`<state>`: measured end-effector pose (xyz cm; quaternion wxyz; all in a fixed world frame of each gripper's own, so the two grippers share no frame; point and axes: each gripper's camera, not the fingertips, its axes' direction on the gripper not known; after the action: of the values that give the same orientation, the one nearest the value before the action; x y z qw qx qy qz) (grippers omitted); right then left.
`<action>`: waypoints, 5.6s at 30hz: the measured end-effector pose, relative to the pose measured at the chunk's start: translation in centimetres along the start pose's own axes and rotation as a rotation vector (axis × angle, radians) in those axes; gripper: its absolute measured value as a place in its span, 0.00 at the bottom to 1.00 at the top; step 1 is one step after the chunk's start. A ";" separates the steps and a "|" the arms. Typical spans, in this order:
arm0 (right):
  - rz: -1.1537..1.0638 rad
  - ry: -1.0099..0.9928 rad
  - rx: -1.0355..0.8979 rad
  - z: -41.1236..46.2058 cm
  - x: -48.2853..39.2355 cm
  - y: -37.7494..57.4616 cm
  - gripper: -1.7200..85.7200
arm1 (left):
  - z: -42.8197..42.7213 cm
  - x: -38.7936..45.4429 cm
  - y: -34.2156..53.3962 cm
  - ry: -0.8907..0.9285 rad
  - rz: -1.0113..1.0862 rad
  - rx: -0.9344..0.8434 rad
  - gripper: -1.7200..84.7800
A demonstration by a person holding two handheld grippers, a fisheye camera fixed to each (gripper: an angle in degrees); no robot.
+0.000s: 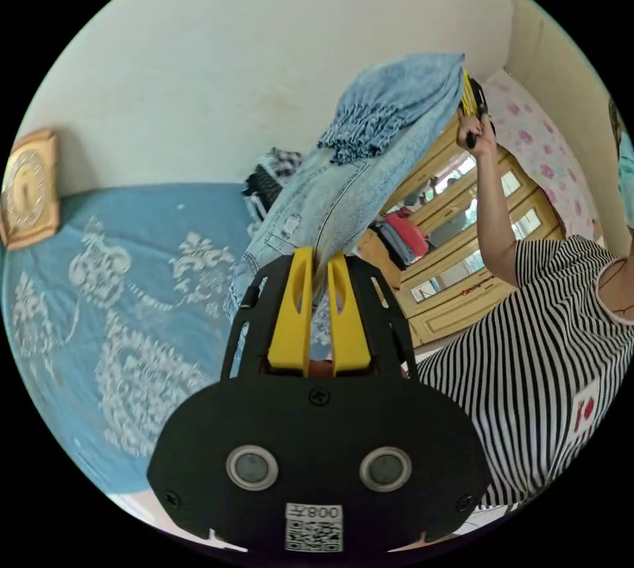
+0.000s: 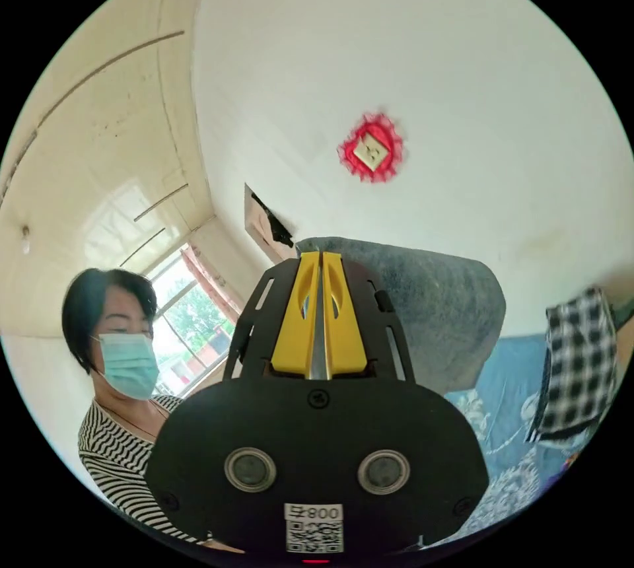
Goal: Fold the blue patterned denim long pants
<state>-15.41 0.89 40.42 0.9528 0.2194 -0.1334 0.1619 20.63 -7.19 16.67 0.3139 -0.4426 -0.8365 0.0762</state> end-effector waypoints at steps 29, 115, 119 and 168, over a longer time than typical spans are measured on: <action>0.807 0.262 -0.850 10.9 5.5 66.6 0.02 | 27.4 -14.1 42.0 -0.542 -0.680 -0.429 0.03; 0.555 0.629 -0.453 -7.5 -21.4 64.5 0.11 | 87.8 -0.8 88.8 0.027 -1.023 0.446 0.12; 0.412 0.728 -0.603 1.8 -19.6 59.6 0.12 | 87.1 -0.4 88.2 -0.019 -1.053 0.421 0.11; 0.519 0.529 -0.325 -11.5 -15.0 48.1 0.03 | 77.8 5.4 75.0 -0.132 -1.014 0.294 0.09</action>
<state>-44.63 43.43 43.58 0.9040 -0.0243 0.0417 0.4249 24.23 53.46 -72.82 0.3167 0.0719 -0.9440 0.0591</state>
